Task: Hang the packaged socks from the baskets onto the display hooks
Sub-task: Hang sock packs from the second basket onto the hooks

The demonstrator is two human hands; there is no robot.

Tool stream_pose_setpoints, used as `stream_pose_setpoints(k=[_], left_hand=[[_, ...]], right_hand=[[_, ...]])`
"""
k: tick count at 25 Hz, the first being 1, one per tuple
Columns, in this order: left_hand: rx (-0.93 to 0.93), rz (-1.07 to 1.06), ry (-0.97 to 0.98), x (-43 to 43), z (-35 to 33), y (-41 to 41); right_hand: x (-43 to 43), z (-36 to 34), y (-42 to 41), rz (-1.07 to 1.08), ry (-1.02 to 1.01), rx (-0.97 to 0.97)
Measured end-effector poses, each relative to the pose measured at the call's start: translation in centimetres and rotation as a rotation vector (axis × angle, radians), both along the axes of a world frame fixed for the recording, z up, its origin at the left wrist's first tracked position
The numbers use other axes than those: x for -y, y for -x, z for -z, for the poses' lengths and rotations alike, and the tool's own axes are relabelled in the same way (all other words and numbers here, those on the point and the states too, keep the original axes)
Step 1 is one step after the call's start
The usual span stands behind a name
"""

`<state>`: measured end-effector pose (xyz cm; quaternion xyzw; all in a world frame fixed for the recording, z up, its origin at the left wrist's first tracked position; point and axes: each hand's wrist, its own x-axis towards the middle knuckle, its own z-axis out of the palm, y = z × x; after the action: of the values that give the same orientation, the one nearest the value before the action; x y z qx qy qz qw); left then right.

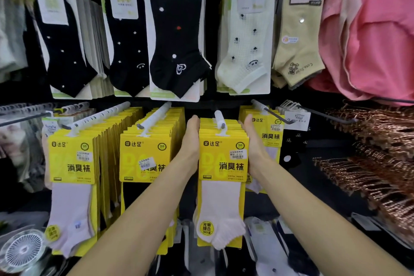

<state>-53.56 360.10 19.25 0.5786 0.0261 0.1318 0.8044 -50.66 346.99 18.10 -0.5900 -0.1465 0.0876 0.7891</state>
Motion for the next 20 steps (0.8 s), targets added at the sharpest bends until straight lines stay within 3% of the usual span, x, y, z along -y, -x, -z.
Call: stream_pose_setpoints(k=[7,15,20], left_hand=[[0.149,0.041,-0.153,0.4,2.9,1.8],[0.256,0.062,-0.144,1.0,2.8,2.4],[0.353,0.021,-0.386,0.6,4.5,3.7]], right_hand=[[0.8,2.3,1.1,-0.016,-0.027,0.124],[-0.5,2.5,1.8,0.080,0.044,0.228],[0.3,4.2,2.8,0.081,0.193,0.375]])
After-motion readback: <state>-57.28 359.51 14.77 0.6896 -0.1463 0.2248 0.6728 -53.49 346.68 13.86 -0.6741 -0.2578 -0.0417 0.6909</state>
